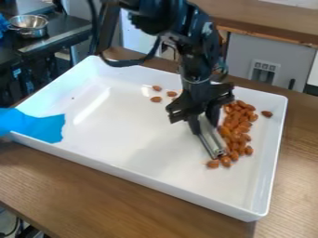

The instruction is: Sweep into pile

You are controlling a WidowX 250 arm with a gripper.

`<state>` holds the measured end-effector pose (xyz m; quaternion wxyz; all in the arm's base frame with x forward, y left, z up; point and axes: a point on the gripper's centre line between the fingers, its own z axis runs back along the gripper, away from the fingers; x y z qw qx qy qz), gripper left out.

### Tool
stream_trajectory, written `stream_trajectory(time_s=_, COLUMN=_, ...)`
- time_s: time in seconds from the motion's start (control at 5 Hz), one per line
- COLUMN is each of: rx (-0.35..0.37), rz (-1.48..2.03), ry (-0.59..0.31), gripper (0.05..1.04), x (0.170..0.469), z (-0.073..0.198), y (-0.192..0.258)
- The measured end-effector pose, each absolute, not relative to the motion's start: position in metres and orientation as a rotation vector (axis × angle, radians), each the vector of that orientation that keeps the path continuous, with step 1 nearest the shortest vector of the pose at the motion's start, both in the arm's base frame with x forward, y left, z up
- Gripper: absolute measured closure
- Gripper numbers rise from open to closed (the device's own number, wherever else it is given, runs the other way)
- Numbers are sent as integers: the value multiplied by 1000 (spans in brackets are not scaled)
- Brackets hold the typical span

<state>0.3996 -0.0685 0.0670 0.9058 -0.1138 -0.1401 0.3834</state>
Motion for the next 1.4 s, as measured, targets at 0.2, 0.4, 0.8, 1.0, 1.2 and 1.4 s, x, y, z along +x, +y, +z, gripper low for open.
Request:
stream_trajectory(time_s=0.2, rx=-258, rz=774, ry=-285, gripper=718, x=415, z=75, y=-78)
stream_trajectory(time_s=0.4, rx=-243, rz=753, ry=-287, gripper=718, x=415, z=82, y=-59)
stream_trajectory(time_s=0.8, rx=-330, rz=662, ry=-267, gripper=718, x=388, z=151, y=48)
stream_trajectory(time_s=1.0, rx=-267, rz=548, ry=-219, gripper=718, x=382, z=153, y=88)
stream_trajectory(time_s=1.2, rx=-189, rz=518, ry=-194, gripper=718, x=382, z=132, y=127)
stream_trajectory(time_s=1.4, rx=-120, rz=482, ry=-218, gripper=718, x=384, z=107, y=132)
